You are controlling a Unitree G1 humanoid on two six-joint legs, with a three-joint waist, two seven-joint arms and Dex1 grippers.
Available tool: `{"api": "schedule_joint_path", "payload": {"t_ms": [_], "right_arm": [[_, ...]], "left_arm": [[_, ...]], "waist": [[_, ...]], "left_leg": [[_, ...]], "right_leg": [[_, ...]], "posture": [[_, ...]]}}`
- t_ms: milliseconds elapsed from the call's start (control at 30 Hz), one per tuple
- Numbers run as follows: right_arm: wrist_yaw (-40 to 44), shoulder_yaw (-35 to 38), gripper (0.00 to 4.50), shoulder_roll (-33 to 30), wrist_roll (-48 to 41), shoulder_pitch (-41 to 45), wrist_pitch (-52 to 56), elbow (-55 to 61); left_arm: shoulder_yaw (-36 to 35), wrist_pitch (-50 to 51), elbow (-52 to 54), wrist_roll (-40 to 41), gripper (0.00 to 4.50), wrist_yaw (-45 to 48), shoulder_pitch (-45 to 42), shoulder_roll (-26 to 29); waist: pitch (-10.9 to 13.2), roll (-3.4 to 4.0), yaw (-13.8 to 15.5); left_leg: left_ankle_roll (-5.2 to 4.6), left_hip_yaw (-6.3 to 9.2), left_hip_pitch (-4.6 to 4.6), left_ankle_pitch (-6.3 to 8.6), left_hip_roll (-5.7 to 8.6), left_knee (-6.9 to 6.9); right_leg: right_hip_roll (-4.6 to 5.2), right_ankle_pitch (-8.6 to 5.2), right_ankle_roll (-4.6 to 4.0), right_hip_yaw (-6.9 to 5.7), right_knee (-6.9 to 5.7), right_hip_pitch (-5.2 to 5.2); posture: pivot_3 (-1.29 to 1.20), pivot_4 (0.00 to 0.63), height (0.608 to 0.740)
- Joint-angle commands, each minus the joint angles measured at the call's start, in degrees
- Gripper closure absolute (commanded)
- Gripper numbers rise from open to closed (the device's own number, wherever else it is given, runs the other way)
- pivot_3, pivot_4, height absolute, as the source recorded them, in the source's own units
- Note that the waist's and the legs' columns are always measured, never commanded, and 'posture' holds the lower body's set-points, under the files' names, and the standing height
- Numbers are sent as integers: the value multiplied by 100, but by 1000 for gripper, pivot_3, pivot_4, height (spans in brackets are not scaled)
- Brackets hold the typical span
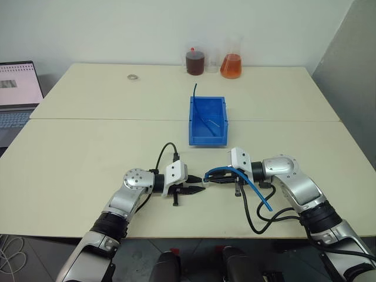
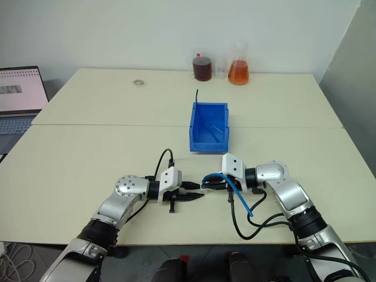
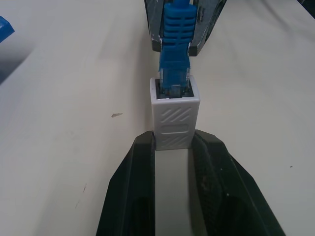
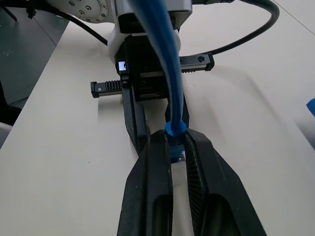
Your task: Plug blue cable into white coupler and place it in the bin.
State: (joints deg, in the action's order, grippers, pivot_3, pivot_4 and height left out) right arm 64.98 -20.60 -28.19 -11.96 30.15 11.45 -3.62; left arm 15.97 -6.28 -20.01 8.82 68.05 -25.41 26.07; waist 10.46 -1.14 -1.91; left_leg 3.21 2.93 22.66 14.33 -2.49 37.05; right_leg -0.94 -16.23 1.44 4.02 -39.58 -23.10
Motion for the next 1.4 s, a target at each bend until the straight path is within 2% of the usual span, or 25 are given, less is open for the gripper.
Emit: {"api": "schedule_joint_path", "payload": {"t_ms": [33, 167, 300, 400, 467, 500, 633, 733, 833, 900, 933, 1067, 1200, 1267, 1400], "right_arm": [[0, -154, 4374, -37, 283, -69, 222, -386], [-77, 92, 4374, -33, -44, 2, 757, -36], [-595, 893, 4374, 126, -1151, 233, 2534, 845], [-1288, 1678, 4374, 312, -1814, 995, 3804, 1015], [-1696, 2019, 4374, 410, -1984, 1570, 4361, 784], [-1917, 2122, 4374, 477, -1954, 1889, 4532, 499], [-2543, 2471, 4374, 845, -1739, 2989, 4447, -999], [-2531, 2266, 4374, 975, -1336, 3526, 3809, -2171], [-2500, 2110, 4374, 1128, -969, 3921, 3199, -3306], [-2472, 2035, 3694, 1194, -744, 4118, 2848, -3901], [-2497, 2073, 3566, 1226, -691, 4220, 2741, -4169], [-2505, 2184, 2604, 1282, -528, 4517, 2382, -4834], [-2565, 2314, 1659, 1314, -474, 4642, 2138, -5123], [-2591, 2355, 1336, 1297, -454, 4669, 2097, -5165], [-2545, 2362, 458, 1166, -448, 4611, 2241, -4871]], "left_arm": [[-163, 159, 400, 267, 2938, 145, -4, 16], [-386, 366, 1056, 590, 2193, 472, 172, 429], [-1030, 1210, 2040, 1121, 1415, 417, 452, 1174], [-1482, 1763, 2646, 1366, 690, 296, 859, 1679], [-1729, 1982, 2836, 1422, 224, 55, 1039, 1810], [-1881, 2123, 2891, 1462, 11, -244, 1009, 1740], [-2306, 2700, 3267, 1558, 11, -1616, 723, 1199], [-2409, 3164, 3572, 1401, 11, -2745, 521, 668], [-2332, 3468, 3925, 1443, 11, -3250, 547, 316], [-2281, 3603, 4134, 1446, 0, -3456, 617, 190], [-2266, 3659, 4240, 1452, 0, -3530, 667, 154], [-2377, 3891, 4562, 1611, 0, -3693, 884, 108], [-2337, 3847, 4534, 1565, 0, -3775, 970, 109], [-2323, 3904, 4515, 1650, 0, -3825, 934, 55], [-2200, 3914, 4387, 1481, 0, -3900, 831, 99]], "waist": [[0, 0, 0], [0, 0, -22], [5, 2, -28], [15, 6, -72], [25, 20, -134], [25, 20, -131], [20, 12, -117], [20, 10, -99], [20, 10, -107], [20, 10, -118], [20, 10, -121], [21, 10, -131], [21, 11, -133], [21, 11, -133], [21, 11, -132]], "left_leg": [[0, 0, 0, 0, 0, 0], [0, 0, -1, 0, -2, 1], [1, 6, 2, -1, -5, 0], [2, 9, 5, -1, -6, 0], [2, 1, 5, -1, -6, 0], [2, 2, 6, -1, -5, -1], [1, 20, 6, -1, -7, -5], [1, 15, 15, 0, -3, -2], [1, 8, 19, 0, 3, -4], [1, 3, 20, 0, 2, -9], [2, 3, 22, 1, 1, -10], [3, -5, 29, 1, -2, -18], [3, -4, 26, 1, -1, -14], [3, -3, 26, 1, -1, -12], [3, -2, 26, 1, 0, -11]], "right_leg": [[0, 0, 0, 0, -1, 0], [-1, -1, -1, 0, -6, 0], [-2, -8, -13, -2, -25, -9], [-2, -11, -17, -4, -29, -14], [-1, -11, -17, 3, -36, -20], [0, -11, -16, 2, -36, -22], [-4, -16, -22, -20, -32, -17], [0, -14, -23, -16, -28, -19], [7, -13, -22, -8, -19, -21], [9, -12, -23, -5, -18, -23], [9, -12, -23, -5, -18, -27], [9, -12, -25, 1, -20, -41], [8, -12, -25, 1, -25, -41], [7, -12, -25, 0, -28, -40], [6, -13, -24, -1, -28, -39]], "posture": [[0, 150, 740], [0, 150, 740], [0, 150, 740], [0, 150, 740], [0, 150, 740], [0, 150, 740], [0, 150, 740], [0, 150, 740], [0, 150, 740], [0, 150, 740], [0, 150, 740], [0, 150, 740], [0, 150, 740], [0, 150, 740], [0, 150, 740]]}}
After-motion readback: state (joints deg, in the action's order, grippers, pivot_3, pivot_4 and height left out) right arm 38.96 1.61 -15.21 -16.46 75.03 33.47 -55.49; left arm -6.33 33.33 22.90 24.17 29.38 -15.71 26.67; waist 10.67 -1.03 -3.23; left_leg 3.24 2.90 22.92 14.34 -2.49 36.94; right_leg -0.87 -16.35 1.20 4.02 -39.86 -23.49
